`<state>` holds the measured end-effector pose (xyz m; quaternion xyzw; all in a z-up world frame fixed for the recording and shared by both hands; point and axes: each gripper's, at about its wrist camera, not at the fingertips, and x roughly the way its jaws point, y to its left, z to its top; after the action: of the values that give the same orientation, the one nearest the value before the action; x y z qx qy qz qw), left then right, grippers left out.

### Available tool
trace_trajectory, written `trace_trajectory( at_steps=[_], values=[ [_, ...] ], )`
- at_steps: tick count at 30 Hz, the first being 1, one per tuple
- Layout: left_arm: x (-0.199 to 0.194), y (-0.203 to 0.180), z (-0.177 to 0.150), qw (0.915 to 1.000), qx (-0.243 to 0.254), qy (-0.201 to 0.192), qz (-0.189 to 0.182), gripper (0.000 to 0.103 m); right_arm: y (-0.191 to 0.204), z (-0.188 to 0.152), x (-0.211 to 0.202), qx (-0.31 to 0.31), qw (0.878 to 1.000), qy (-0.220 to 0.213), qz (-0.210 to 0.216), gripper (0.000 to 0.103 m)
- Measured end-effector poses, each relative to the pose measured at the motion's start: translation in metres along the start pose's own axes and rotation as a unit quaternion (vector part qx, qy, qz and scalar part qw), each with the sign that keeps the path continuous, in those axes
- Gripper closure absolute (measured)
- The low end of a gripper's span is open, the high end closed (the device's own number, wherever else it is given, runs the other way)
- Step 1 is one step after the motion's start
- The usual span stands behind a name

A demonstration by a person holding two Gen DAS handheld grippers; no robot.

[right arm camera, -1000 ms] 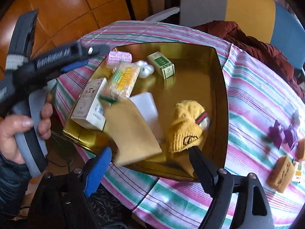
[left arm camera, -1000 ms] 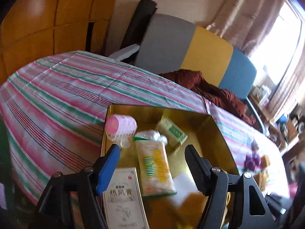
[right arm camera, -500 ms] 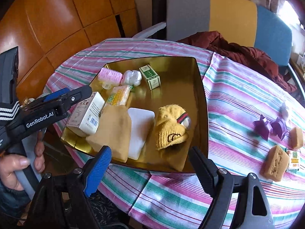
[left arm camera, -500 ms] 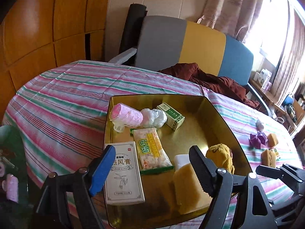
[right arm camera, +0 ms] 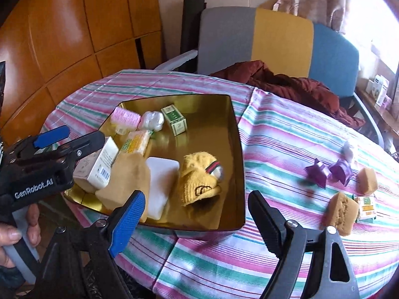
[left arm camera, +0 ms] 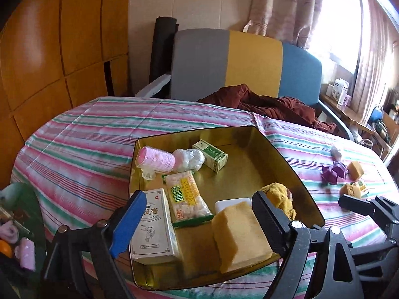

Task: Organize objects
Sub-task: 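Lift both open tools away from the gold tray, then move both tools toward the purple wrapped candies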

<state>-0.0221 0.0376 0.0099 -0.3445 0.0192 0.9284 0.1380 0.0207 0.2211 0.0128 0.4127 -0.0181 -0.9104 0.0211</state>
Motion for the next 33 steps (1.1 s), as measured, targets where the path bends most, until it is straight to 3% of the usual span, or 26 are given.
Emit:
trace_trajectory(
  at_steps=[10, 18, 28, 33],
  values=[
    [-0.010, -0.016, 0.004, 0.9998, 0.017, -0.009, -0.006, 0.014, -0.014, -0.003, -0.005, 0.013, 1.000, -0.013, -0.022, 0.017],
    [-0.011, -0.035, 0.005, 0.9988, 0.042, -0.010, -0.024, 0.014, -0.047, -0.009, -0.005, 0.051, 0.997, -0.010, -0.049, 0.017],
    [-0.008, -0.074, 0.012, 0.9941, 0.083, -0.005, -0.070, 0.014, -0.124, -0.024, -0.010, 0.124, 0.987, 0.019, -0.098, 0.017],
    [-0.005, -0.103, 0.014, 0.9884, 0.113, 0.001, -0.101, 0.014, -0.186, -0.028, -0.024, 0.185, 0.974, 0.032, -0.127, 0.017]
  ],
)
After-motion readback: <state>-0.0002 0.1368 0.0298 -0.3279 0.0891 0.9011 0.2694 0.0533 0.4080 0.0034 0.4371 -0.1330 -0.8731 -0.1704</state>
